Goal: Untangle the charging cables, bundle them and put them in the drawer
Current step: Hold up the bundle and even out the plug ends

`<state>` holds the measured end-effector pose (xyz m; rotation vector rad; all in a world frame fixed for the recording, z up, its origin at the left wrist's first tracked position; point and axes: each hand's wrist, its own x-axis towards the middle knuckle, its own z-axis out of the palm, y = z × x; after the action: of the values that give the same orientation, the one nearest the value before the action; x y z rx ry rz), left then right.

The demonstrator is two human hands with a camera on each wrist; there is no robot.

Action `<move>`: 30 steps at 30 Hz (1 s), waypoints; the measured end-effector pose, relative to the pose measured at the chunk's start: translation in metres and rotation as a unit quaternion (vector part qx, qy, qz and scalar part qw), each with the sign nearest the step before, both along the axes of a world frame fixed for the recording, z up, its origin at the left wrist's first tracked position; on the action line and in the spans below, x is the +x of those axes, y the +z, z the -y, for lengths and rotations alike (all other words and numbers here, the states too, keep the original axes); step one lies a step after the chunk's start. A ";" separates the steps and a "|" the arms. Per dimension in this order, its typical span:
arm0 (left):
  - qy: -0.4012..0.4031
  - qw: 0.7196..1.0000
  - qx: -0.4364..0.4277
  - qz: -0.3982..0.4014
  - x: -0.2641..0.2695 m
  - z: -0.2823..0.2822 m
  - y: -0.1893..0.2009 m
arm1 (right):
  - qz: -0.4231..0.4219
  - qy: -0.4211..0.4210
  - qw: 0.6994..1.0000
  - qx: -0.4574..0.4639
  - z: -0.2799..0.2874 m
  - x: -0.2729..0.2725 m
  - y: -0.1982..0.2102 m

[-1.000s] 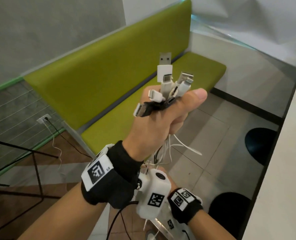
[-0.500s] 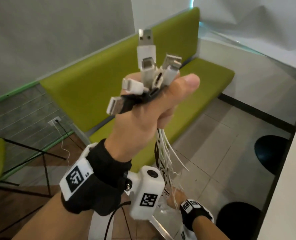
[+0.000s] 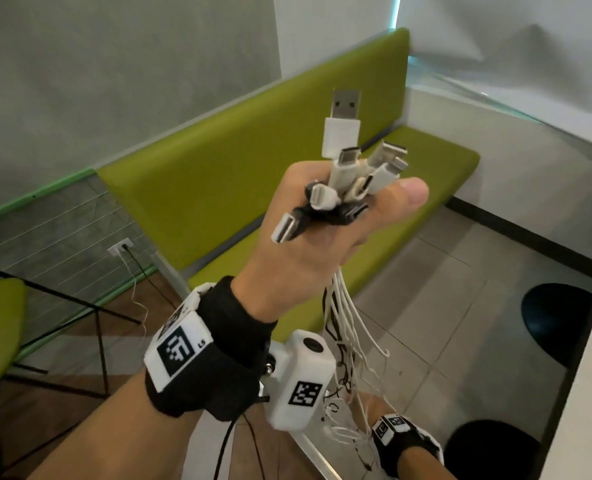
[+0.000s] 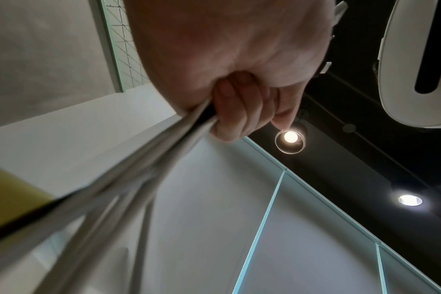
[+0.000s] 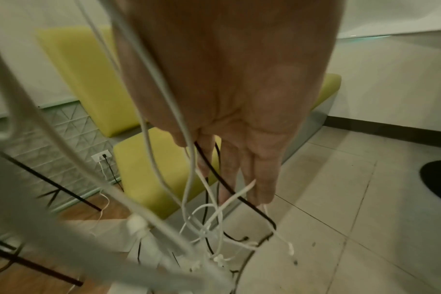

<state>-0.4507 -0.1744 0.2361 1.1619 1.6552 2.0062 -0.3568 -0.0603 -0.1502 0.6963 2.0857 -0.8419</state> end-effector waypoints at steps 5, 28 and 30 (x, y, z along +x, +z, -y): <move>0.017 1.000 0.009 -0.019 -0.019 0.006 0.015 | -0.010 0.103 0.994 0.032 -0.004 -0.003 -0.017; 0.060 0.989 -0.127 0.046 0.016 -0.027 -0.091 | -0.483 -0.131 0.835 -0.229 0.004 -0.009 0.149; 0.058 0.989 -0.123 0.061 0.019 -0.029 -0.094 | -0.478 -0.081 0.844 -0.228 0.012 -0.012 0.151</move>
<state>-0.4317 -0.1452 0.1422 0.8574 1.8799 1.8331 -0.3687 -0.0722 0.0003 0.1659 2.4904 -2.0104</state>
